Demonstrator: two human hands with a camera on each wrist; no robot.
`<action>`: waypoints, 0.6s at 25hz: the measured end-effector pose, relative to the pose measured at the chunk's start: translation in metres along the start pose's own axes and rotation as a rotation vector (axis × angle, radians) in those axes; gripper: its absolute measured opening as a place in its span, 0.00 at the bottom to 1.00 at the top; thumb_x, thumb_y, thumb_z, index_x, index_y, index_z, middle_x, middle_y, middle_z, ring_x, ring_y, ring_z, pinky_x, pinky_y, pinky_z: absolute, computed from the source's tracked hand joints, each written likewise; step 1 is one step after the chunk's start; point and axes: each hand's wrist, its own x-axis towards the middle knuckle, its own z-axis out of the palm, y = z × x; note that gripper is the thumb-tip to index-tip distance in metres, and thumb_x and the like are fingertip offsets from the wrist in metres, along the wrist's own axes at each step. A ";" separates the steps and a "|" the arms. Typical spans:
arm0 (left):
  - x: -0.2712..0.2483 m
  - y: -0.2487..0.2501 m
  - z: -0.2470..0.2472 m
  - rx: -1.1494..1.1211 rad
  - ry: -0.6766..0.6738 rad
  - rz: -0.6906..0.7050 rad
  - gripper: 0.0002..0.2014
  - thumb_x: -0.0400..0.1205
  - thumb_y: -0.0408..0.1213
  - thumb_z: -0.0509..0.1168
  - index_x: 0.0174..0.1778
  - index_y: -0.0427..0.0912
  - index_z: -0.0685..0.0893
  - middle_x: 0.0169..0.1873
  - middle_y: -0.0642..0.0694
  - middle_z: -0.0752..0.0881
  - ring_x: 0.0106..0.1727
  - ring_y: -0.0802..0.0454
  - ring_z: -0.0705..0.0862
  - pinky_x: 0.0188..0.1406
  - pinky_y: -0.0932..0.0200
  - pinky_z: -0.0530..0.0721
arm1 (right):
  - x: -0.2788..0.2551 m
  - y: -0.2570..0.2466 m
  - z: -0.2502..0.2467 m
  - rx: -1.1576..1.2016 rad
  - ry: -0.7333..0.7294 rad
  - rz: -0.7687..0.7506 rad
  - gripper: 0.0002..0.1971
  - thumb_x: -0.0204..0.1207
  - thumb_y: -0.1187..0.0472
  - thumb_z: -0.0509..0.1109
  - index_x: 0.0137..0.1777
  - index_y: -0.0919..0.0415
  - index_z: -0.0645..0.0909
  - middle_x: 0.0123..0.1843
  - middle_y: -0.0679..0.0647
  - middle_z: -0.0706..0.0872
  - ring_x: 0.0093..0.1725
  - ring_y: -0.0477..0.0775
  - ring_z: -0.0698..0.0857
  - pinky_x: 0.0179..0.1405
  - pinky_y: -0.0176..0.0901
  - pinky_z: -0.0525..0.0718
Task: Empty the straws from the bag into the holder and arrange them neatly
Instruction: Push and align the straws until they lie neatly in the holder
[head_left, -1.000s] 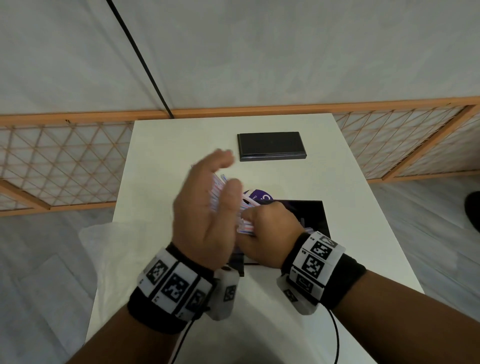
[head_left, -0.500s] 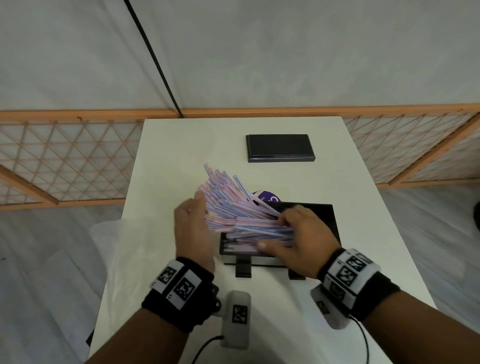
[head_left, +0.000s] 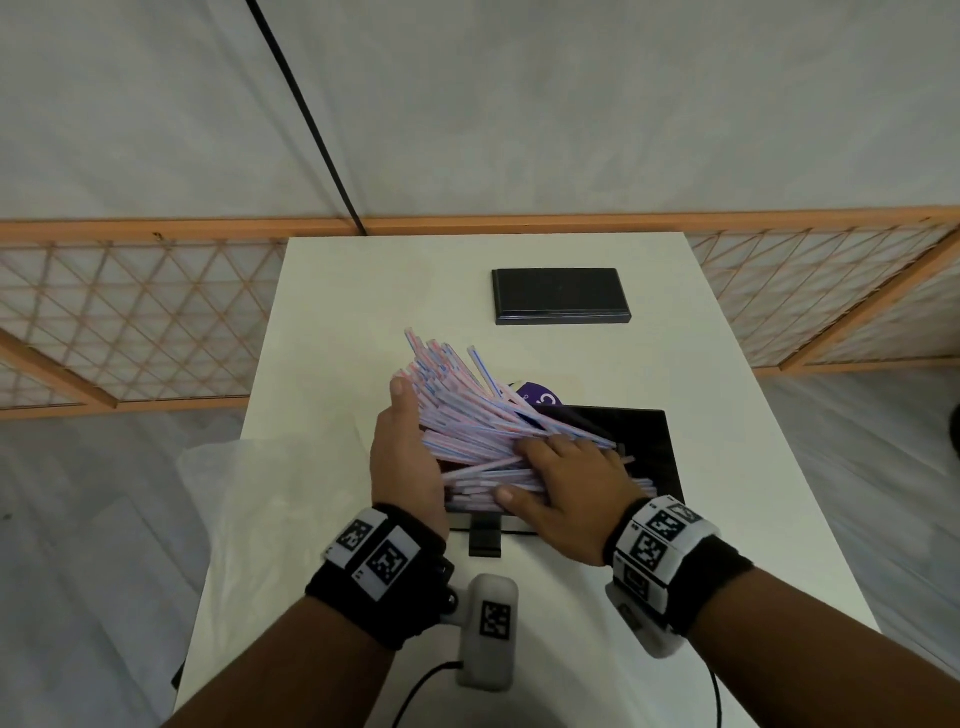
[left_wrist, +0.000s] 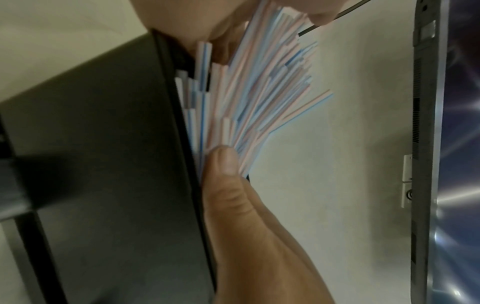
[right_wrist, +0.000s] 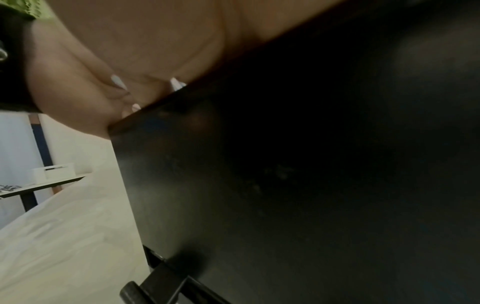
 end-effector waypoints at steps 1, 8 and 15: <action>0.001 0.000 0.000 0.005 -0.011 -0.012 0.46 0.61 0.83 0.67 0.67 0.54 0.88 0.62 0.46 0.91 0.62 0.40 0.91 0.66 0.32 0.85 | 0.001 -0.001 0.000 -0.011 -0.002 0.007 0.42 0.67 0.21 0.40 0.75 0.42 0.66 0.74 0.50 0.75 0.74 0.59 0.71 0.74 0.61 0.65; 0.004 0.002 0.000 0.142 0.053 0.123 0.38 0.67 0.81 0.61 0.56 0.54 0.88 0.58 0.47 0.91 0.59 0.45 0.91 0.64 0.34 0.86 | 0.007 -0.007 0.003 -0.042 -0.018 0.081 0.44 0.66 0.20 0.37 0.69 0.48 0.70 0.72 0.52 0.77 0.73 0.62 0.74 0.76 0.65 0.64; 0.002 0.002 0.000 0.146 0.104 0.185 0.38 0.72 0.62 0.75 0.70 0.41 0.75 0.57 0.46 0.84 0.51 0.53 0.87 0.49 0.50 0.88 | 0.002 -0.004 -0.004 -0.100 -0.061 0.160 0.53 0.63 0.18 0.31 0.71 0.54 0.74 0.72 0.57 0.78 0.73 0.65 0.74 0.75 0.64 0.68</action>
